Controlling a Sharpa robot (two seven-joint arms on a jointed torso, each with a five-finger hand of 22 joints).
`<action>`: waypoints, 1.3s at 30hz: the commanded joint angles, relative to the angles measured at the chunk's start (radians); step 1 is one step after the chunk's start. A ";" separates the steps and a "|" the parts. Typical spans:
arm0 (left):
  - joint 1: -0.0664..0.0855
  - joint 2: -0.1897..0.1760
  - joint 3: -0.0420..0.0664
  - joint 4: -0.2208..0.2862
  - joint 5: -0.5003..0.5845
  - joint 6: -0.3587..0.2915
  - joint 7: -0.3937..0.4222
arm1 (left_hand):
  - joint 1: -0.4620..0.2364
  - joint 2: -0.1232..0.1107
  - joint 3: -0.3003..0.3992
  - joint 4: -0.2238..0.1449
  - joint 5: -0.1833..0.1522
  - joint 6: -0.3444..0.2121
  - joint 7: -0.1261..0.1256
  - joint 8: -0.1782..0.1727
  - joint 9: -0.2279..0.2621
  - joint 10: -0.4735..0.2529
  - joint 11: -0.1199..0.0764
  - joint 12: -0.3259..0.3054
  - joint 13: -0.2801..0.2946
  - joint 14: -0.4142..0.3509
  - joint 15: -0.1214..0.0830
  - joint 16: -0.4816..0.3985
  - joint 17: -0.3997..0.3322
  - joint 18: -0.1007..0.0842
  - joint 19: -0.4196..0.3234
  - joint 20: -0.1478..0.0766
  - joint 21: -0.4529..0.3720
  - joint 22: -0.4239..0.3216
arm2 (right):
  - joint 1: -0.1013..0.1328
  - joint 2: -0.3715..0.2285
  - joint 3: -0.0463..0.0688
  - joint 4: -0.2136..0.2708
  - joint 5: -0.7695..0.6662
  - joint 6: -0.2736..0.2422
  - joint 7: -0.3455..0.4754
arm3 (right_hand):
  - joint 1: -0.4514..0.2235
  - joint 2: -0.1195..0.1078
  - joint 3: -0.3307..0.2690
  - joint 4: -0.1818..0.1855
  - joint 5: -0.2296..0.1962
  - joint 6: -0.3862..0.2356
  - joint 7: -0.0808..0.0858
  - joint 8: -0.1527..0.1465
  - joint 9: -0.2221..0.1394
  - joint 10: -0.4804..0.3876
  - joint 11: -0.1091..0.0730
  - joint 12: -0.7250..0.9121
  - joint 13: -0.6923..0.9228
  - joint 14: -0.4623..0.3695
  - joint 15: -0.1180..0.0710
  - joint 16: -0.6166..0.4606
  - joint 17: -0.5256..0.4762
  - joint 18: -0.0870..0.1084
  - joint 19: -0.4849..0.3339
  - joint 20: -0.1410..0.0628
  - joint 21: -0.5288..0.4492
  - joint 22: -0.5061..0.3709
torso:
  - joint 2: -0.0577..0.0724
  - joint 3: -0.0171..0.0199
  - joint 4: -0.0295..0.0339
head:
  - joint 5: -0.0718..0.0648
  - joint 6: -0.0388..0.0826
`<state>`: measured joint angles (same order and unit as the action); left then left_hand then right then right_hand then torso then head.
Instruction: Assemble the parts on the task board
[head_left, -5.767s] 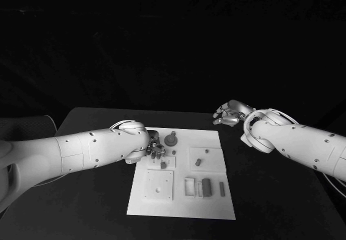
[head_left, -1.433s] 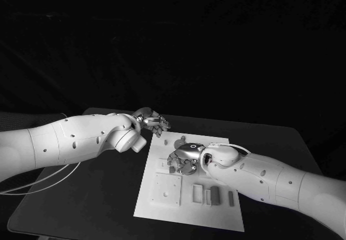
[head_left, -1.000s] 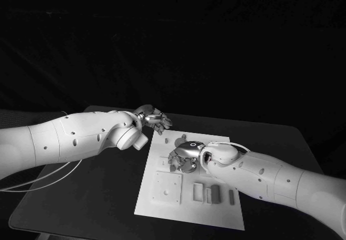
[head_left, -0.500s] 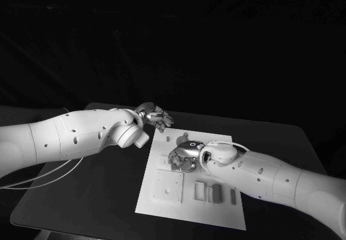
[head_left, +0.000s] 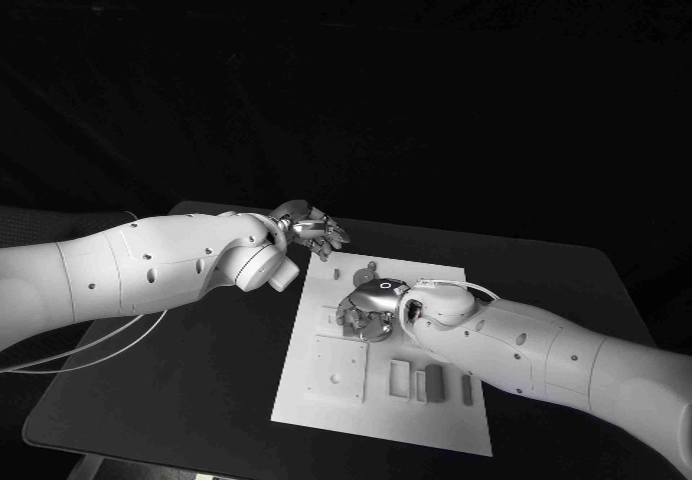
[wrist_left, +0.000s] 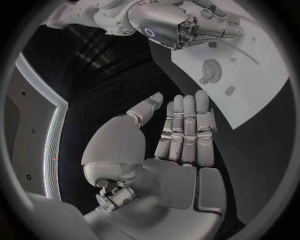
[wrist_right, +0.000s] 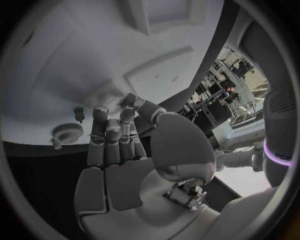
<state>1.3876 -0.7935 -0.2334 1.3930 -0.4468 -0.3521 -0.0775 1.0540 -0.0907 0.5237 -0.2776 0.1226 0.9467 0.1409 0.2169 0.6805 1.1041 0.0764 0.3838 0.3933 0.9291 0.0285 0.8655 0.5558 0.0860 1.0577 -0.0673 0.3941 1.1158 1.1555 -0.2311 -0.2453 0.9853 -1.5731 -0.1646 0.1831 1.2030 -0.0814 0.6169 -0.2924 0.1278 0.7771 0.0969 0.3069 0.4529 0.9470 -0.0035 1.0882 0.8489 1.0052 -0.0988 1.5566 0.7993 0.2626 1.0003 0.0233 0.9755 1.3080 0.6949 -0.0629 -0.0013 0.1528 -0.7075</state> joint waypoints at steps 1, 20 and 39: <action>0.002 0.002 0.001 0.001 0.009 -0.006 0.014 | -0.003 -0.006 -0.007 -0.002 -0.005 0.003 0.004 0.006 -0.001 0.007 0.001 -0.002 -0.001 0.002 0.007 -0.005 0.002 0.010 0.002 0.003 -0.007 -0.001 | 0.000 0.002 0.000 0.000 -0.011 0.010 -0.003 | 0.008 -0.001 0.000 -0.002 -0.003 0.010 0.009 0.004 0.001 -0.003 0.004 0.006 0.002 -0.003 -0.002 0.005 0.001 -0.001 -0.007 -0.001 0.003 0.015 | 0.000 -0.0006 0.0001 | 0.000 0.000; 0.003 -0.002 0.001 0.001 0.012 -0.008 0.025 | -0.036 -0.021 -0.064 -0.009 -0.014 -0.004 0.006 0.006 -0.007 0.005 0.003 -0.006 -0.010 -0.001 0.008 -0.010 0.006 0.011 0.000 0.004 -0.018 0.001 | -0.001 0.007 0.000 -0.005 -0.033 -0.045 -0.075 | -0.044 -0.014 -0.054 0.000 -0.075 0.067 0.040 0.037 0.032 0.004 0.032 0.010 0.003 0.005 0.024 0.009 -0.001 -0.001 0.003 0.000 0.005 0.010 | 0.001 -0.0004 -0.0022 | 0.003 0.005; 0.003 0.001 0.001 -0.001 0.012 -0.007 0.022 | -0.039 -0.021 -0.084 -0.010 -0.012 -0.006 0.006 0.006 -0.009 0.005 0.002 -0.006 -0.013 -0.001 0.007 -0.012 0.008 0.012 0.001 0.004 -0.021 0.001 | -0.001 0.005 0.000 0.001 -0.043 -0.085 -0.117 | -0.046 -0.003 -0.097 0.000 -0.075 0.118 0.041 0.054 0.052 0.012 0.032 0.015 0.003 0.013 0.025 0.013 -0.002 -0.001 0.012 -0.007 0.006 0.008 | 0.001 -0.0017 -0.0006 | -0.003 0.014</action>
<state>1.3887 -0.7942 -0.2334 1.3905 -0.4408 -0.3555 -0.0680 1.0197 -0.1146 0.4469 -0.2879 0.1092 0.9431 0.1445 0.2169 0.6721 1.1040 0.0764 0.3833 0.3817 0.9290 0.0284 0.8597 0.5628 0.0845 1.0577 -0.0673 0.3792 1.1158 1.1550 -0.2265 -0.2452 0.9827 -1.6038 -0.2413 0.0749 1.1556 -0.0946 0.5273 -0.2937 0.0543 0.8582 0.1082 0.3566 0.5035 0.9544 0.0286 1.0965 0.8508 1.0129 -0.0740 1.5643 0.7980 0.2467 1.0077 0.0162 0.9756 1.3077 0.6966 -0.0638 -0.0025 0.1501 -0.6944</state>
